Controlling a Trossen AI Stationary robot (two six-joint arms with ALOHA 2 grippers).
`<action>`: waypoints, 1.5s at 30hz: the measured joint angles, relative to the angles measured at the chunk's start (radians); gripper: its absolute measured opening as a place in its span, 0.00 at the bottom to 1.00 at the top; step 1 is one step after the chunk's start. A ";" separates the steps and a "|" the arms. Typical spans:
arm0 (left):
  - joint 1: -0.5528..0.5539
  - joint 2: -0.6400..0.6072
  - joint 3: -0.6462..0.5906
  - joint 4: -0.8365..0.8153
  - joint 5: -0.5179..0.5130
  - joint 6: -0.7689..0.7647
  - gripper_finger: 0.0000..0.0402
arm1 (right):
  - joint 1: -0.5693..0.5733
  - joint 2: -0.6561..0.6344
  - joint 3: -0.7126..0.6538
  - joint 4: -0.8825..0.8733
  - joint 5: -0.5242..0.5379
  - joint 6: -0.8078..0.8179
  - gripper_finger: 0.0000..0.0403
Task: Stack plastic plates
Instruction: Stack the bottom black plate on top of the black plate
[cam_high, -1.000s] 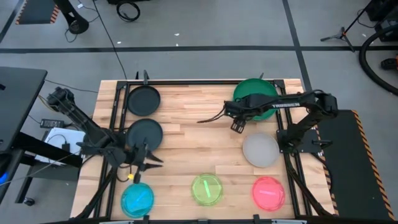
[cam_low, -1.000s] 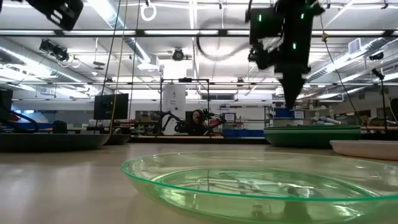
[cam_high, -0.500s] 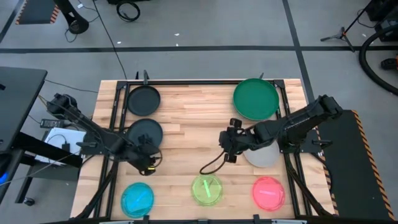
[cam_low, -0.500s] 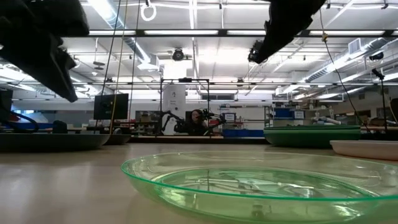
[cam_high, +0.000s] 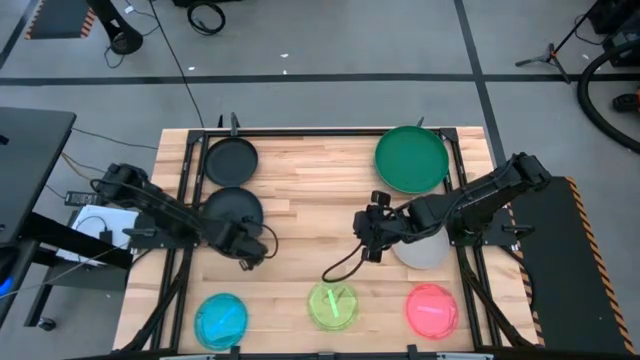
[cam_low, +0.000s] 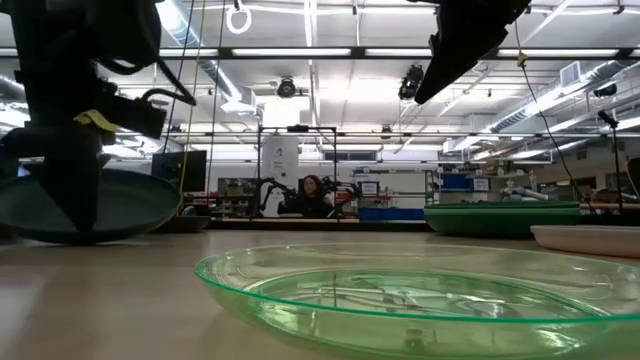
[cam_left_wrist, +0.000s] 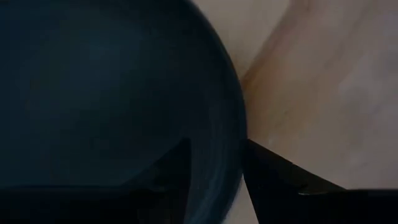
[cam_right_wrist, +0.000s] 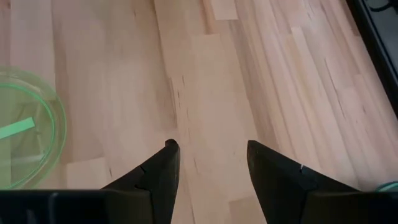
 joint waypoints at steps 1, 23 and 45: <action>0.003 0.002 0.001 0.024 0.001 0.021 0.36 | 0.000 0.000 0.000 -0.002 0.000 0.001 0.48; -0.012 -0.028 0.114 0.013 0.013 0.076 0.36 | -0.016 0.000 0.000 -0.017 -0.001 0.002 0.48; 0.011 0.124 0.061 0.112 -0.010 0.031 0.36 | -0.008 0.001 0.001 -0.021 -0.006 0.013 0.48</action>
